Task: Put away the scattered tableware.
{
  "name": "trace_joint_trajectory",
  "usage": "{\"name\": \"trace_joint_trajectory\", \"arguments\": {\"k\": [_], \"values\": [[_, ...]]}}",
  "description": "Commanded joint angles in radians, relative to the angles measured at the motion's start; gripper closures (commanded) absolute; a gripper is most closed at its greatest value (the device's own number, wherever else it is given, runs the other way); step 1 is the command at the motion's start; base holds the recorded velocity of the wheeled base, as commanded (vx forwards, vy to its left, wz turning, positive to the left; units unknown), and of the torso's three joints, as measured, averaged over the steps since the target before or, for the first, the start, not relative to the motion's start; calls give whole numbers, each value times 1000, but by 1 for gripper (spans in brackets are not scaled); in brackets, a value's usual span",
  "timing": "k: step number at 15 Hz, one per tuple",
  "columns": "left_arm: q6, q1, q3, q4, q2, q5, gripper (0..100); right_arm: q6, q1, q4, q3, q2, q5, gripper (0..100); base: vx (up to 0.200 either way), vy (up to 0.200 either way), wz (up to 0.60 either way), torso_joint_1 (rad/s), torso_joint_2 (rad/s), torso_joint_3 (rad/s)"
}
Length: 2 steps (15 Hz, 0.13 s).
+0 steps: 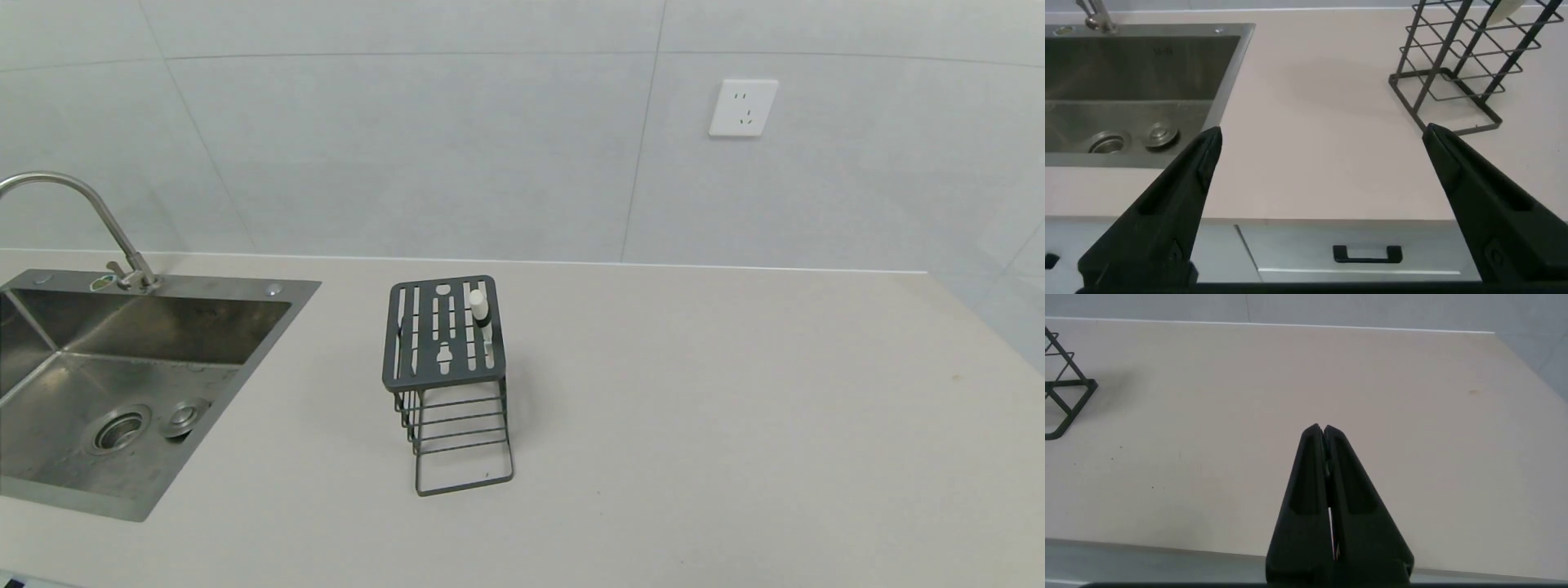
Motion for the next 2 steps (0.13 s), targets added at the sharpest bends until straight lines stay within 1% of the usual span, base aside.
{"name": "trace_joint_trajectory", "arguments": {"k": [1,2], "values": [[-1,0,-1,0,3,-1,0,0,0,-1,0,1,-1,100,0,0,0,0,0,0],[-12,-1,-1,0,3,2,0,0,0,-1,0,1,-1,100,0,0,0,0,0,0]]}}
